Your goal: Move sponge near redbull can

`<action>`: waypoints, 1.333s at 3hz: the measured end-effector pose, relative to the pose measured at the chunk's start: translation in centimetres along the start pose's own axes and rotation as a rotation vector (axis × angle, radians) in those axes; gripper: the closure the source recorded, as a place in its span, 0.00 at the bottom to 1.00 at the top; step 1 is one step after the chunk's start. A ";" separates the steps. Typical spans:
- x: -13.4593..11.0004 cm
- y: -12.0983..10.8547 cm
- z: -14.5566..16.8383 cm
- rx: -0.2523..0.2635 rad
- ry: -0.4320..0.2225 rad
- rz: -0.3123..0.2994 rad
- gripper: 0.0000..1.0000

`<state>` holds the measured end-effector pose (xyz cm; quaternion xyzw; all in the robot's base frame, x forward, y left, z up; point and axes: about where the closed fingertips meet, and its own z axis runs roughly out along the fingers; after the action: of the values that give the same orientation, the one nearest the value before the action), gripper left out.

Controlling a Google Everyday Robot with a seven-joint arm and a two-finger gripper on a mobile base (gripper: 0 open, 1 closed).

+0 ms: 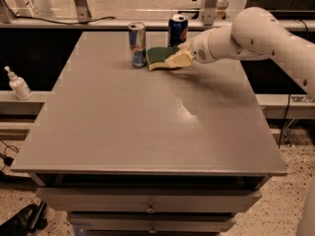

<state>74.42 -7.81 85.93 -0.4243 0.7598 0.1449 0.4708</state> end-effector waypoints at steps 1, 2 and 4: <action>0.2 0.5 0.0 -0.015 0.007 0.013 0.59; 0.5 0.9 0.1 -0.027 0.009 0.024 0.38; 0.9 1.3 0.0 -0.037 0.001 0.037 0.00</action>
Offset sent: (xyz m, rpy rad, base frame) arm -0.0110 -0.0007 -0.0092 0.0207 0.0485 0.0045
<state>73.21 -7.51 84.90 -0.4189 0.7649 0.1673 0.4599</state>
